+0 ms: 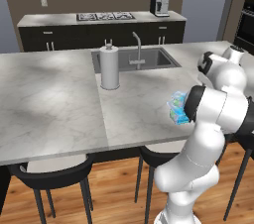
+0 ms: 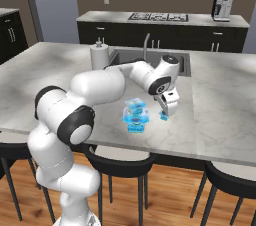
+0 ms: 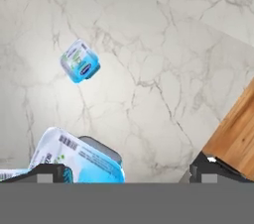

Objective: Stack the yogurt containers by placing the smaller containers on top of the larger containers.

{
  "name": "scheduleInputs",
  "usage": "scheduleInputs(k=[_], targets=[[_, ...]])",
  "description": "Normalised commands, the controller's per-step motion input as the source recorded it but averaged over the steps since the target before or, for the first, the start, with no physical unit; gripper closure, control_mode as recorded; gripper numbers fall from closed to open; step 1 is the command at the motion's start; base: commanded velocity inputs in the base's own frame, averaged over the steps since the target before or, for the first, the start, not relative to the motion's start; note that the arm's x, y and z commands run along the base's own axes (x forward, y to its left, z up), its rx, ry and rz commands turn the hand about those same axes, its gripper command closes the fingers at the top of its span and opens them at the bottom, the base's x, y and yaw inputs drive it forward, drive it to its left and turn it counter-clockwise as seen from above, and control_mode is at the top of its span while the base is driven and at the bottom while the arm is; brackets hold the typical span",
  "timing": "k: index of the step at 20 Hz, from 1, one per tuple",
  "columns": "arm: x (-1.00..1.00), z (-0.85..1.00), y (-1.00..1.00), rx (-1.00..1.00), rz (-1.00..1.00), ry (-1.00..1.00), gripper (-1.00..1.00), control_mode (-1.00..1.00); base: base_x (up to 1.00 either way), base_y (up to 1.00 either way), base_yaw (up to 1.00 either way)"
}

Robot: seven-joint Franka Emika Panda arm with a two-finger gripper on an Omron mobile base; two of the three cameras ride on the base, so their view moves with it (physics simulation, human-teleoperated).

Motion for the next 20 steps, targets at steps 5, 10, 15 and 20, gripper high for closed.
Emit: scheduleInputs(k=[5,10,15,20], targets=[[0.18,-0.2,0.0,0.03,0.0,0.0,-1.0,-1.0,0.0,0.0,0.0],[0.17,-0.29,0.0,0.03,0.0,0.0,-1.0,-1.0,0.0,0.0,0.0],[0.21,-0.25,0.0,0.02,0.0,0.0,-1.0,-1.0,0.0,0.0,0.0],[0.22,-0.19,0.0,0.03,0.0,0.0,-1.0,-1.0,0.0,0.0,0.0]])
